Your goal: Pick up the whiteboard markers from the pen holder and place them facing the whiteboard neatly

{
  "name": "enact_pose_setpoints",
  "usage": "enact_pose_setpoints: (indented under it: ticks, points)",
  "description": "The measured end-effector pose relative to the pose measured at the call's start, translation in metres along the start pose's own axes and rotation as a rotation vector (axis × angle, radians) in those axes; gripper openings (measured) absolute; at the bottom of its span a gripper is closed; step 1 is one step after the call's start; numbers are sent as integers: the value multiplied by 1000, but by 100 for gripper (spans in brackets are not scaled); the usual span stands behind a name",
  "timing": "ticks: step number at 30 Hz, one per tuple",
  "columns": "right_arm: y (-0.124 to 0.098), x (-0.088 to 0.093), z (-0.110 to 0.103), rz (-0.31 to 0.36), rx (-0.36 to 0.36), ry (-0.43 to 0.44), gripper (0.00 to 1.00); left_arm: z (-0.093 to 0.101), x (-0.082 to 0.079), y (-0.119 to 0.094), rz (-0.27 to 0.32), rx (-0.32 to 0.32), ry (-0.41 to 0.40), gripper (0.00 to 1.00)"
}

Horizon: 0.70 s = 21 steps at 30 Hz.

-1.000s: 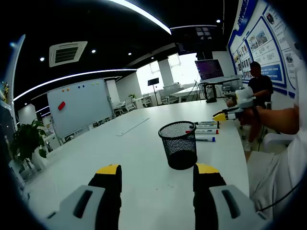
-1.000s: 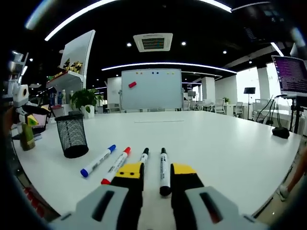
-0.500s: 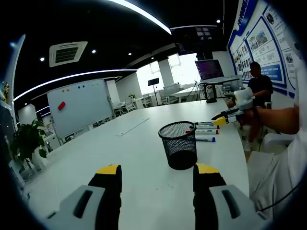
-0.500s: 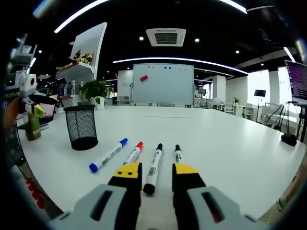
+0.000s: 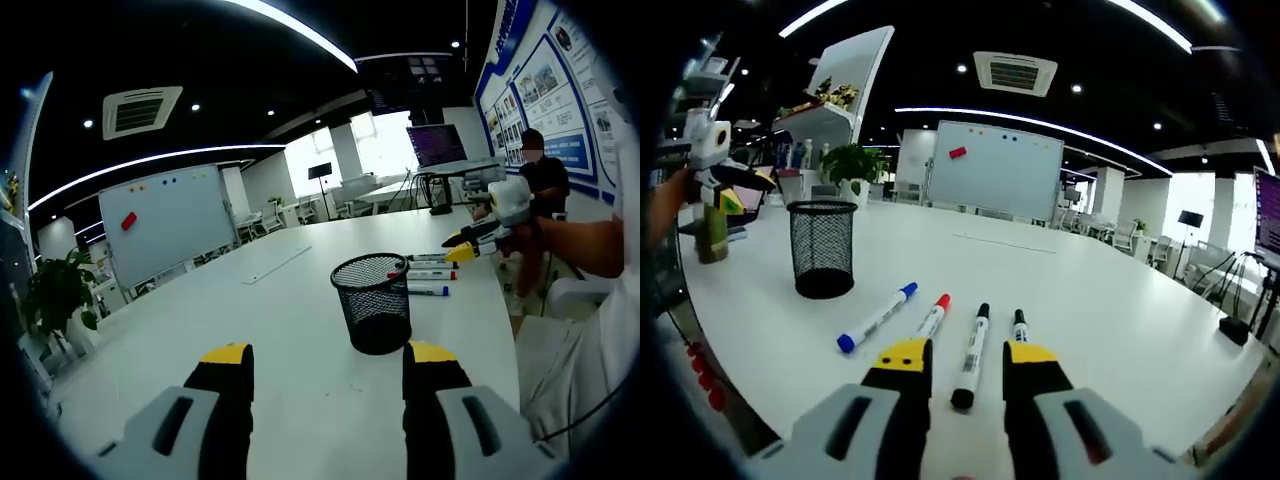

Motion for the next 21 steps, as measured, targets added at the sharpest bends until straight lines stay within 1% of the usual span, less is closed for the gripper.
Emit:
enact_pose_setpoints:
  ticks: [1, 4, 6, 7, 14, 16, 17, 19, 21]
  points:
    - [-1, -1, 0, -8, -9, 8, 27, 0, 0, 0, 0, 0, 0, 61]
    - [-3, -5, -3, -10, -66, 103, 28, 0, 0, 0, 0, 0, 0, 61]
    - [-3, -6, -1, -17, -60, 100, 28, 0, 0, 0, 0, -1, 0, 61]
    - [-3, -7, -1, -27, -50, 78, 28, 0, 0, 0, 0, -1, 0, 61]
    - [-7, -14, -4, -59, -63, 21, 28, 0, 0, 0, 0, -2, 0, 61]
    - [-10, -19, -6, -67, -67, 19, 31, 0, 0, 0, 0, -3, 0, 61]
    - [-12, -22, -6, -76, -63, -8, 32, 0, 0, 0, -1, -3, 0, 61]
    - [-15, -27, -6, -82, -59, -10, 32, -1, 0, 0, -1, -3, 0, 61]
    - [-17, -31, -7, -94, -85, 0, 32, -1, 0, 0, -1, -4, 0, 61]
Point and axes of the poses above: the point that each gripper's makers call its tool centre point, and the gripper's own axes: y roughly forward along the fingers, z roughly to its right, x roughly out of its underside, the point moved 9 cm from there along -y, roughly backward along the fingers, and after that the axes turned 2 degrees about -y, right-handed, at the moved point
